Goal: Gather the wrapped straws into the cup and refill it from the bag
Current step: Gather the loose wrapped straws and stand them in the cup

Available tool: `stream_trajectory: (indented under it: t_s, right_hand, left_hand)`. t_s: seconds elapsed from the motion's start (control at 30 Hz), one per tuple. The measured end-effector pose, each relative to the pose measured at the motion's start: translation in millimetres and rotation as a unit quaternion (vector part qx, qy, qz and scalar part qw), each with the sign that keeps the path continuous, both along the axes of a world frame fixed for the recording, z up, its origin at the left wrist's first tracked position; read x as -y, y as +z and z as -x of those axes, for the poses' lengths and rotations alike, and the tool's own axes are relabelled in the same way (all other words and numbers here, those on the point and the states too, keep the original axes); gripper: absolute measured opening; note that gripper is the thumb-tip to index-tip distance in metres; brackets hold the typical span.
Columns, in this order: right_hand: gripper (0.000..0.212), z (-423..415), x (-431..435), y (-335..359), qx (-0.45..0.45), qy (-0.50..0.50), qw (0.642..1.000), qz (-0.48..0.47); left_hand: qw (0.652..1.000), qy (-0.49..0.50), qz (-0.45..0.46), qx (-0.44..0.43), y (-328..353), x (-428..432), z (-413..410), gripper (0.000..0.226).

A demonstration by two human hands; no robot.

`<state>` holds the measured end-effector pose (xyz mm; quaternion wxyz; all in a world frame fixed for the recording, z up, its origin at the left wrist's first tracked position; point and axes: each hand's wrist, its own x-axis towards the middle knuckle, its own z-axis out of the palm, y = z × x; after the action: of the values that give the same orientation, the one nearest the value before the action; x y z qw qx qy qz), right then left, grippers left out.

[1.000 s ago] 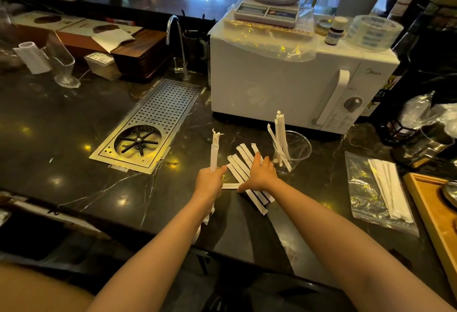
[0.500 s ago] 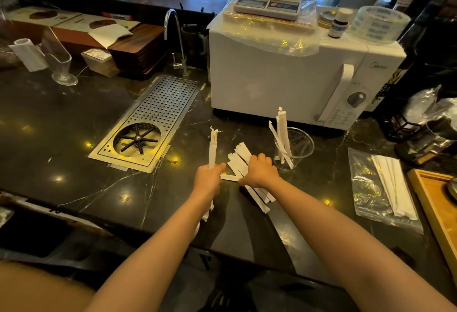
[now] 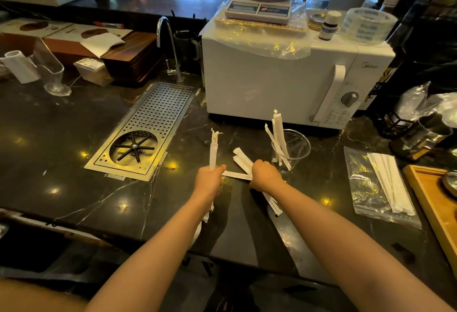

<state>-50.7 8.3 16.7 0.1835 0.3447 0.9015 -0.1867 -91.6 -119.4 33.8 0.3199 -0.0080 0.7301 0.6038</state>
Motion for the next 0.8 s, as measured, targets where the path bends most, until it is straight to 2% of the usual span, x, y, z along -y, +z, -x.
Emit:
stream_trajectory:
  t_s: [0.2, 0.4, 0.63, 0.8]
  right_hand:
    - [0.035, -4.9, 0.4, 0.9, -0.007, 0.019, 1.0, -0.021]
    - [0.03, -7.8, 0.7, -2.1, -0.011, 0.029, 0.998, -0.05]
    - [0.032, -10.3, -0.1, -3.2, -0.016, -0.003, 1.0, -0.015]
    - [0.036, -12.0, -2.3, 2.5, -0.024, -0.003, 1.0, 0.018]
  left_hand:
    - [1.0, -0.011, -0.001, -0.001, 0.8, -3.9, 0.1, 0.024]
    - [1.0, -0.018, 0.011, -0.008, -1.2, -4.5, 4.1, 0.018]
    - [1.0, -0.023, 0.004, -0.003, -1.3, -6.6, 5.2, 0.013]
    - [1.0, -0.021, -0.008, -0.001, -1.3, -12.8, 5.9, 0.024]
